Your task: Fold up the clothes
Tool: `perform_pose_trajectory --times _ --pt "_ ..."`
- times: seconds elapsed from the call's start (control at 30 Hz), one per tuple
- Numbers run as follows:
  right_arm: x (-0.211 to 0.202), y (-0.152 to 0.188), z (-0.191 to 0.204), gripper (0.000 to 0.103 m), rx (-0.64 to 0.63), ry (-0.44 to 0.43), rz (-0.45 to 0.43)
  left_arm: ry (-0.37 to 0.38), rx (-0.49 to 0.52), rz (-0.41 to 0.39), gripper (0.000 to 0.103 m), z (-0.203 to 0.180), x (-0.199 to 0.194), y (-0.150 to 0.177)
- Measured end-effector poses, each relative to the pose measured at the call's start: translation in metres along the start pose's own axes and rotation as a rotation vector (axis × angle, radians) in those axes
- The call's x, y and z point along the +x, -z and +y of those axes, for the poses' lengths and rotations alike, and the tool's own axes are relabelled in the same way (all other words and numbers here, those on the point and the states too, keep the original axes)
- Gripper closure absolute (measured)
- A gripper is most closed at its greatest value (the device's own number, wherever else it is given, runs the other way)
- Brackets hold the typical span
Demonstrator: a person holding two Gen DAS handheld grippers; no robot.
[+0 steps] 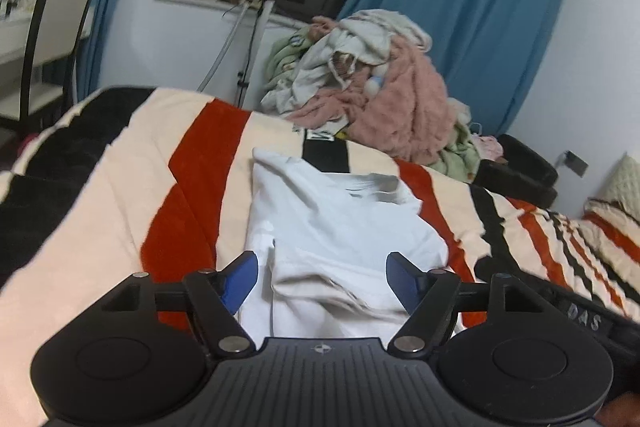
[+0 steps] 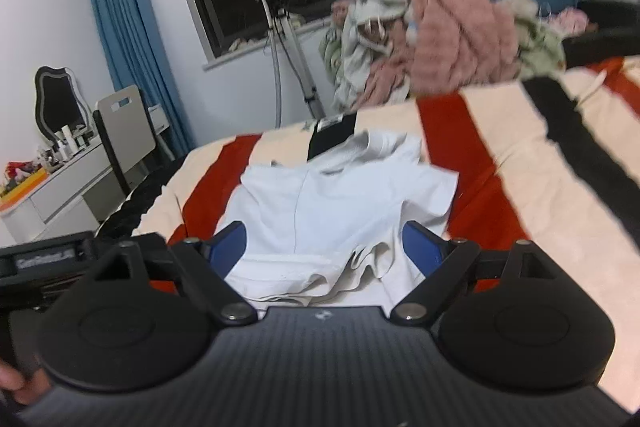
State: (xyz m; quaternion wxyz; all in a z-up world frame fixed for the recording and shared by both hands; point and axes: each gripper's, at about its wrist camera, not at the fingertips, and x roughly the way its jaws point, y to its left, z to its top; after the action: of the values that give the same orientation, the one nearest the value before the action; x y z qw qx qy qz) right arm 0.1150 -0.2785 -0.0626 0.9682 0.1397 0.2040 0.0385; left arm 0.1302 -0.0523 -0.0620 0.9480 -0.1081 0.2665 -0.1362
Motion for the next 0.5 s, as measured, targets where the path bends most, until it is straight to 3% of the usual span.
perform_pose_trajectory --times 0.23,0.37,0.5 --pt "-0.053 0.004 0.013 0.017 -0.043 0.019 -0.061 -0.031 0.152 -0.079 0.029 -0.028 -0.057 0.015" --pt "-0.079 0.008 0.017 0.017 -0.061 0.027 -0.080 -0.009 0.134 -0.091 0.029 -0.031 -0.078 0.019" --pt "-0.096 0.013 0.017 0.017 -0.068 0.052 -0.100 0.032 0.057 -0.037 0.026 -0.027 -0.085 0.032"
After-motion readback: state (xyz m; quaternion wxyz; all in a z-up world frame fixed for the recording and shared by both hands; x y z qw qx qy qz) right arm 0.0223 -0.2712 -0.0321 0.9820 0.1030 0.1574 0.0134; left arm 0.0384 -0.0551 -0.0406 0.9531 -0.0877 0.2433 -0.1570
